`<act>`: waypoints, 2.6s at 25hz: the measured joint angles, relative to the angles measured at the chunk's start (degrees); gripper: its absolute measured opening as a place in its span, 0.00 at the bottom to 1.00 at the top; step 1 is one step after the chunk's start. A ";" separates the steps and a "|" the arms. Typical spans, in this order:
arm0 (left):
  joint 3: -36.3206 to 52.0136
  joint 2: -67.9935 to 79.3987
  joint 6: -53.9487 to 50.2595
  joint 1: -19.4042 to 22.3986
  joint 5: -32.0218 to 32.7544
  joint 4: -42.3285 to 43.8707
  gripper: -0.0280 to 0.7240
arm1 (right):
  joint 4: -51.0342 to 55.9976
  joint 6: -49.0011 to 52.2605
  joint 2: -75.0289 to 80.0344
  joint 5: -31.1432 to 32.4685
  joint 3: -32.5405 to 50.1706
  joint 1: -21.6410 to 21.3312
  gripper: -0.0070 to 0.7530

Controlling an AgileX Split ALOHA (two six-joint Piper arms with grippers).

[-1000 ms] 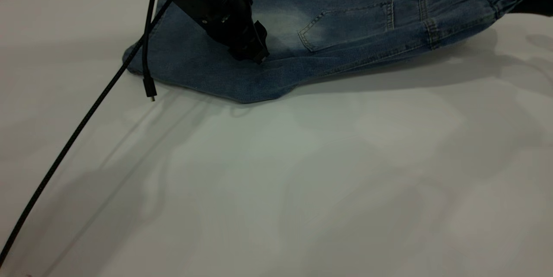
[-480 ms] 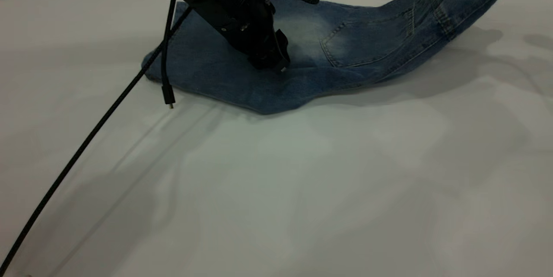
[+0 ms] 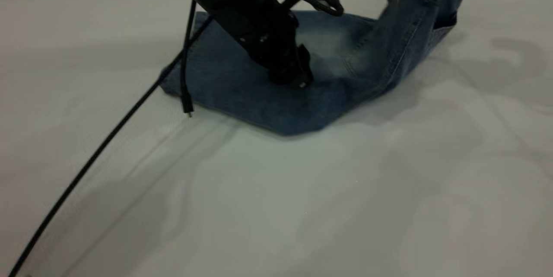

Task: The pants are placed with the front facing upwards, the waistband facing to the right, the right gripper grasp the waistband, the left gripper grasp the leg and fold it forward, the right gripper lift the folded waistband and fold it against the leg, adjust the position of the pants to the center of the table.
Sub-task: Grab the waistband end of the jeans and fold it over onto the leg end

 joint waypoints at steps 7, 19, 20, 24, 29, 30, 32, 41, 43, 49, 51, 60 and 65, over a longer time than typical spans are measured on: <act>0.11 -1.01 0.75 -2.10 0.52 -0.71 0.53 | 3.36 -1.23 -0.79 0.78 0.00 6.58 0.10; 0.06 -4.91 1.65 -0.96 -1.14 -0.31 0.54 | 4.48 -3.31 -2.72 2.02 0.00 7.00 0.10; 0.06 -5.45 1.60 -0.51 -1.26 -0.31 0.54 | 4.48 -3.31 -2.72 2.02 0.00 7.00 0.10; 0.01 -8.04 1.60 1.82 -1.41 -0.43 0.54 | 4.48 -3.31 -2.72 1.88 0.00 7.00 0.10; -0.05 -8.16 1.60 5.51 -0.38 -0.33 0.54 | 6.24 -3.25 -2.72 1.83 0.00 7.00 0.10; 0.09 -7.78 1.60 6.16 -0.02 -0.28 0.54 | 6.59 -3.25 -2.72 1.83 0.00 7.00 0.10; 0.13 -6.92 1.55 6.87 -0.35 -0.04 0.54 | 7.23 -3.25 -2.72 1.83 0.00 7.00 0.10; 0.02 -1.00 1.62 6.31 -1.15 -1.54 0.54 | 11.35 -4.25 -2.72 3.20 0.00 7.65 0.10; 0.02 -0.78 2.04 5.92 -1.78 -1.23 0.54 | 11.17 -4.20 -2.72 4.04 -0.77 7.65 0.10; 0.02 -0.57 3.35 4.80 -1.96 -3.06 0.54 | 10.94 -3.38 -2.68 4.98 -5.40 10.87 0.10; -0.11 -0.55 4.14 4.35 -1.70 -3.72 0.54 | 11.26 -3.38 -2.68 3.68 -5.94 12.16 0.10; 0.05 -4.79 5.54 6.35 0.32 -4.39 0.54 | 7.97 -3.54 -2.68 -0.52 -5.81 13.34 0.10; 0.05 -8.66 5.54 6.94 -1.50 -5.18 0.54 | 7.69 -3.81 -2.68 -1.01 -5.74 13.34 0.10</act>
